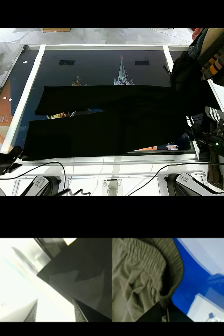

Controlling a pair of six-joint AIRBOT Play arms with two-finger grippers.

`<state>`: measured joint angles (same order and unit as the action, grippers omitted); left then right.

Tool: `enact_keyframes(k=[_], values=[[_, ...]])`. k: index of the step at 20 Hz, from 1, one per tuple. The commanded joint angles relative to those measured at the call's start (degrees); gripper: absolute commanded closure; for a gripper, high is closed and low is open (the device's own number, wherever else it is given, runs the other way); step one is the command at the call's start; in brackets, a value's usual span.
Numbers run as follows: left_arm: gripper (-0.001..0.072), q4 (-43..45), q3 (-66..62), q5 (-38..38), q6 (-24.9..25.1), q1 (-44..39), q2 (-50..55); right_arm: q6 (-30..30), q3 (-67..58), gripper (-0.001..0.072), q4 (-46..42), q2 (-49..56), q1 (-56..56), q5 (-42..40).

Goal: Fold the clothes and pants, and hang the long-sleeved shirts on hangers.

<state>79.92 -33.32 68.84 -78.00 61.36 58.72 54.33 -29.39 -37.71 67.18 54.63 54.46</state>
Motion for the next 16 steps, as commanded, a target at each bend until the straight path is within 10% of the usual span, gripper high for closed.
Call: enact_keyframes(k=[1, 14, 16], values=[[0.0186, -3.5, 0.4, -3.5, 0.0, 0.9, 0.2, 0.0, -0.1, 0.0697, 0.0, 0.0, 0.0, 0.0], [0.0227, -5.4, 3.8, -8.6, 0.0, 0.9, 5.6, 0.0, -0.1, 0.0697, 0.0, 0.0, 0.0, 1.1], [0.0508, -6.1, 3.7, -11.0, 0.1, 0.9, 5.6, 0.0, -0.1, 0.0697, 0.0, 0.0, 0.0, 1.8]])
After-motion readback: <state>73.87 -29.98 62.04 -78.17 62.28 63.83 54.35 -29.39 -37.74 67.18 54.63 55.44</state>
